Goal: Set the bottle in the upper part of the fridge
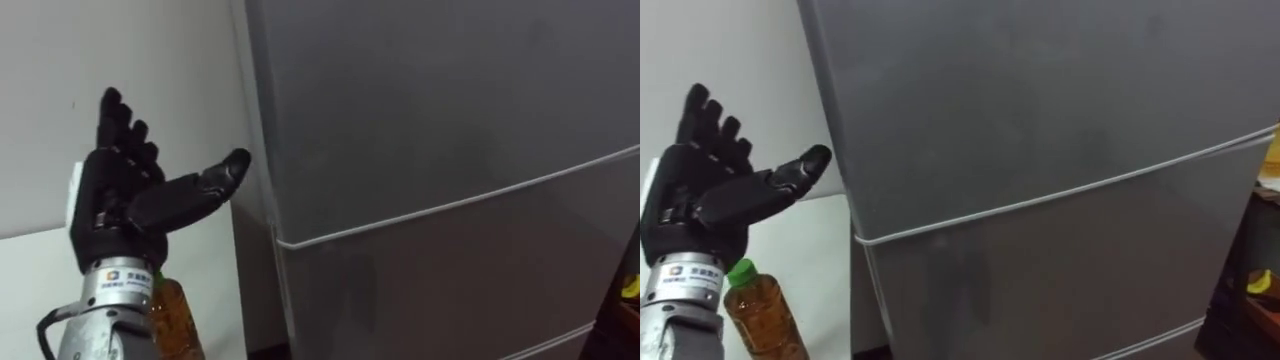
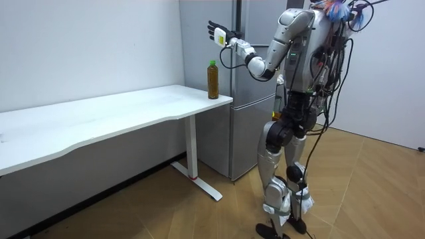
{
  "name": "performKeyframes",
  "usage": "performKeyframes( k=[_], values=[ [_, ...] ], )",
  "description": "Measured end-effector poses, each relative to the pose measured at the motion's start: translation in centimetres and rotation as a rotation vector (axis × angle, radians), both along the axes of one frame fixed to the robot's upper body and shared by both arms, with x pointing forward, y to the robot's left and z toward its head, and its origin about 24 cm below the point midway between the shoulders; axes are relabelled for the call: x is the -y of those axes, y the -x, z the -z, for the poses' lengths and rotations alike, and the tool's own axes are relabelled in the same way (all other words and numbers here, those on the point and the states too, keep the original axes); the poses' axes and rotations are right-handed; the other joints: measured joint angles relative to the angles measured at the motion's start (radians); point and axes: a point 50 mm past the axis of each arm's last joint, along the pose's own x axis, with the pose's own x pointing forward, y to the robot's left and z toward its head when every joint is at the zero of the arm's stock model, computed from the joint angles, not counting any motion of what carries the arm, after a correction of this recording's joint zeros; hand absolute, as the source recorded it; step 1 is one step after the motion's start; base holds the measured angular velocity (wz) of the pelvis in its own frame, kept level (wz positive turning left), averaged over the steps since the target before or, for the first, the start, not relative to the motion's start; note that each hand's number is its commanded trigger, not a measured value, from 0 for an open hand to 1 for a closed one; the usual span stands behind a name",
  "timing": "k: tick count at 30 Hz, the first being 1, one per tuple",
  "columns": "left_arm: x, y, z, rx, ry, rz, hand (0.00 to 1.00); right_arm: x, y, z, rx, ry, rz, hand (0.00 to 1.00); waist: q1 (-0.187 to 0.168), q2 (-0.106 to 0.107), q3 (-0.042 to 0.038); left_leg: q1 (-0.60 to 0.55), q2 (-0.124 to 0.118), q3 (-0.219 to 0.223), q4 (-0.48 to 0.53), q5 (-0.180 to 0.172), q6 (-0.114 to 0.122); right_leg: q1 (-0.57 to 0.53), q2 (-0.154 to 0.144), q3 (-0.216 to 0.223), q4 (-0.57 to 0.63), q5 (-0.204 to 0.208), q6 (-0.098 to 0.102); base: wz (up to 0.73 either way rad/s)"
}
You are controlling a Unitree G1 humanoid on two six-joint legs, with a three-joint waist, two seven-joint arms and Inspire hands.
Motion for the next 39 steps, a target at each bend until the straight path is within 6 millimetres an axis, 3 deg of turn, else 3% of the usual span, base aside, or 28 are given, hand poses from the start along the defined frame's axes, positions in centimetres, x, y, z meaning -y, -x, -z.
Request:
performKeyframes(
  k=[7, 39],
  values=[
    [1.2, -0.5, -0.6, 0.003, -0.006, 0.060, 0.00, 0.1, -0.3, 0.0, -0.013, -0.009, -0.004, 0.00, -0.004, 0.003, 0.0027, -0.010, -0.001, 0.000, 0.001, 0.000, 0.001, -0.011, 0.000, -0.002, -0.007, 0.001, 0.002, 0.07],
    [2.6, -0.1, -1.7, 0.057, -0.052, 0.212, 0.00, 0.4, -0.6, 0.0, -0.046, -0.011, 0.001, 0.00, 0.002, 0.013, -0.0046, -0.042, -0.007, -0.002, 0.007, 0.003, 0.006, -0.025, -0.003, -0.001, -0.008, 0.005, 0.005, 0.02]
  ],
)
